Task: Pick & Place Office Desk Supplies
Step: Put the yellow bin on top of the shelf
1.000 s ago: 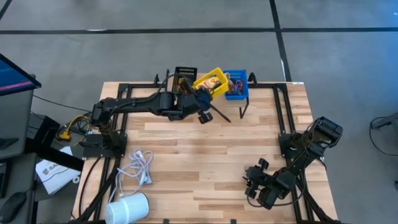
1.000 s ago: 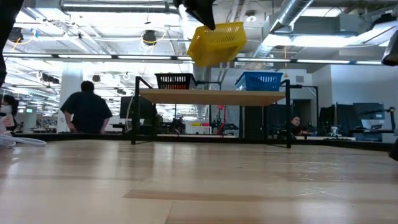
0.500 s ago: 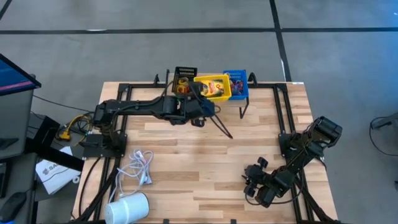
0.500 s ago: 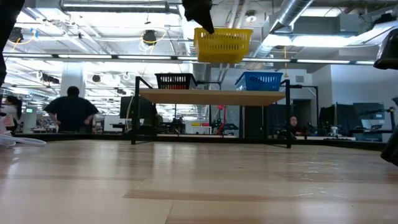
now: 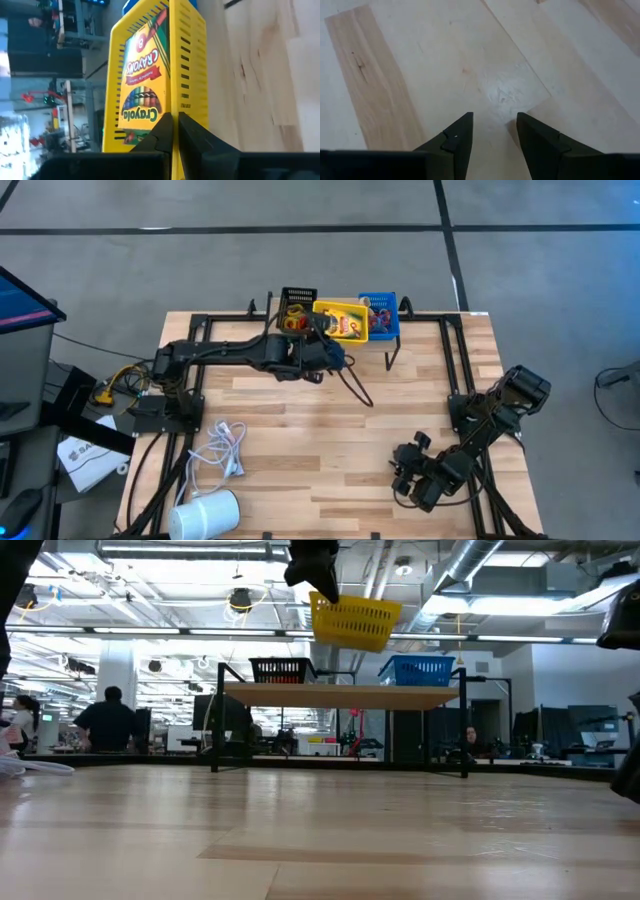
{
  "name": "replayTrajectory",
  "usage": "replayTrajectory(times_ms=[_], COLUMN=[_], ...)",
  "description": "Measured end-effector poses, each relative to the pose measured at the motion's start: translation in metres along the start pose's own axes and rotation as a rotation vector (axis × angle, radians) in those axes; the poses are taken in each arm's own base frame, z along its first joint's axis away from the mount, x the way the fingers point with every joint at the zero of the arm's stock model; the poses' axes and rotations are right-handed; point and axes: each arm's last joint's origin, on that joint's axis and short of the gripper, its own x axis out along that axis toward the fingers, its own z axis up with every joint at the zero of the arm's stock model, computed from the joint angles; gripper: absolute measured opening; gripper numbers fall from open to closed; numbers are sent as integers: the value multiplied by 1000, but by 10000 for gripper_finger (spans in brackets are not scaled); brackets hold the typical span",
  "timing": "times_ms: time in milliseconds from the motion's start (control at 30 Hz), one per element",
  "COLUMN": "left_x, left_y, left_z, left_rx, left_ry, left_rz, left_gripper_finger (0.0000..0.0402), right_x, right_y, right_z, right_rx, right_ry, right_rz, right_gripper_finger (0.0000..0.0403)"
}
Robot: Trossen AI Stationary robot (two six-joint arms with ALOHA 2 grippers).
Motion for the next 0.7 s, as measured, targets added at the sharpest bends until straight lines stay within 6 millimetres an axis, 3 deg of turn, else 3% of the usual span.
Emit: replayTrajectory(times_ms=[500,700], left_x=[13,28], left_y=[10,7], left_z=[-8,-8], left_rx=[-499,-585], left_ry=[50,73], left_rz=[51,44], left_gripper_finger=[4,3], right_x=[3,5], right_y=[-1,-1], right_z=[3,5], right_rx=[5,-2], right_ry=[32,40], right_rz=[-2,-7], right_gripper_finger=[150,150])
